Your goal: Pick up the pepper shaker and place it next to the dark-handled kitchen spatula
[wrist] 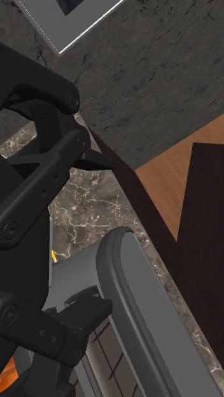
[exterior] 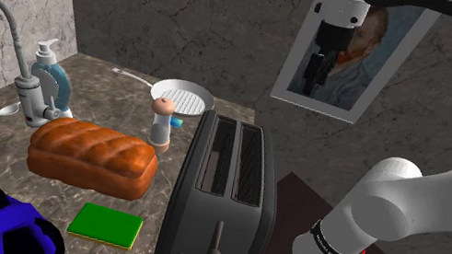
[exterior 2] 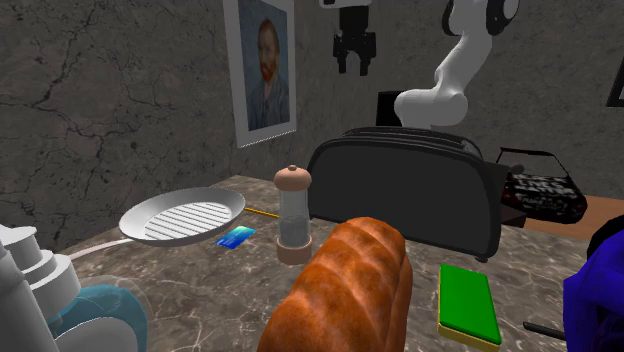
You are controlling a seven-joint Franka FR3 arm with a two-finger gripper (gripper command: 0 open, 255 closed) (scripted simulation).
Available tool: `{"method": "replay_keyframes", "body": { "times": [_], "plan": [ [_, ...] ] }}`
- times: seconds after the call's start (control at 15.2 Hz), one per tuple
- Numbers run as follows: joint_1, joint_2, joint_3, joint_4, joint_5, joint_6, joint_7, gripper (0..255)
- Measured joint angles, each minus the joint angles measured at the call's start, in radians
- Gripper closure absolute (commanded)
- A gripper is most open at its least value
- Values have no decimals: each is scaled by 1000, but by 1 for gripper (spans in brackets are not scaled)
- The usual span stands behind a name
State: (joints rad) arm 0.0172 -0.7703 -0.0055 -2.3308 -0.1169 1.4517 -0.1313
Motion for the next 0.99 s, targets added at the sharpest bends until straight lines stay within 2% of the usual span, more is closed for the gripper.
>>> {"method": "replay_keyframes", "body": {
  "times": [0.13, 0.4, 0.99],
  "plan": [
    [1, 6, 4, -5, 7, 11, 10, 0],
    [13, 66, 44, -21, 65, 94, 89, 0],
    [41, 305, 143, 23, 181, 323, 278, 0]
  ]
}}
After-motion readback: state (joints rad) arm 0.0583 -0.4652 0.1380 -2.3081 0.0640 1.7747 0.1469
